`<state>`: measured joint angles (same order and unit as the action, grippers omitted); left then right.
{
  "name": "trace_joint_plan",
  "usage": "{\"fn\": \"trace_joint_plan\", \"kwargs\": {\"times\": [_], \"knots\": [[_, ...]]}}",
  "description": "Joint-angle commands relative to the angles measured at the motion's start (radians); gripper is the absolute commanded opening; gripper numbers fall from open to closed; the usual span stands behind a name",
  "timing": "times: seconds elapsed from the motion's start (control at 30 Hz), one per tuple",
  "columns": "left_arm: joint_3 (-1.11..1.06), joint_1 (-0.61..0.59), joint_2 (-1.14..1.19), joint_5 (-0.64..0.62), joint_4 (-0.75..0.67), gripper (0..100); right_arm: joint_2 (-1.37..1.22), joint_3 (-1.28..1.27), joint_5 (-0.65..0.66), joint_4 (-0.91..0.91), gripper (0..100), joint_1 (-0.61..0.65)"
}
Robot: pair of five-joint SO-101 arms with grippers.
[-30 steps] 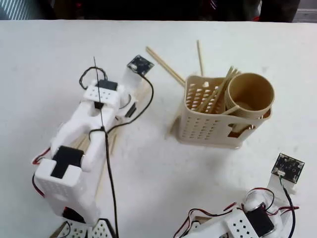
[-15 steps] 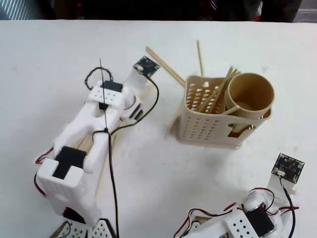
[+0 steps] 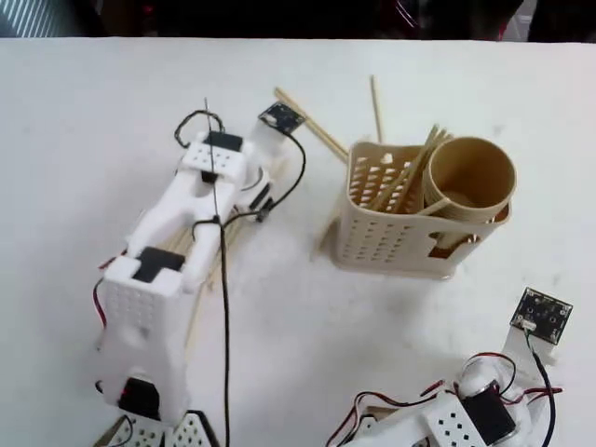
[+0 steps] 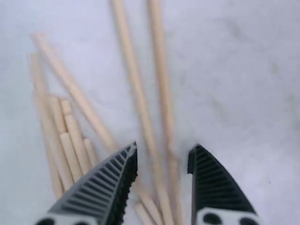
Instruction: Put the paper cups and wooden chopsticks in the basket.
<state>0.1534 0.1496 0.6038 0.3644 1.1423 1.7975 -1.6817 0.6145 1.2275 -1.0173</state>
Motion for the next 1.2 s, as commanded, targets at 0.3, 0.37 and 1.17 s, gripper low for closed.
{"fn": "trace_joint_plan", "kwargs": {"times": [0.3,0.37,1.17], "knots": [[0.235,-0.025,0.048,-0.058,0.186,2,0.001,-0.009,0.008,-0.001,3.8,-0.008],[0.278,-0.024,0.008,-0.066,0.232,2,0.001,-0.009,0.008,-0.001,3.8,-0.008],[0.517,0.498,-0.707,-0.172,0.285,2,0.001,-0.009,0.008,-0.001,3.8,-0.008]]}}
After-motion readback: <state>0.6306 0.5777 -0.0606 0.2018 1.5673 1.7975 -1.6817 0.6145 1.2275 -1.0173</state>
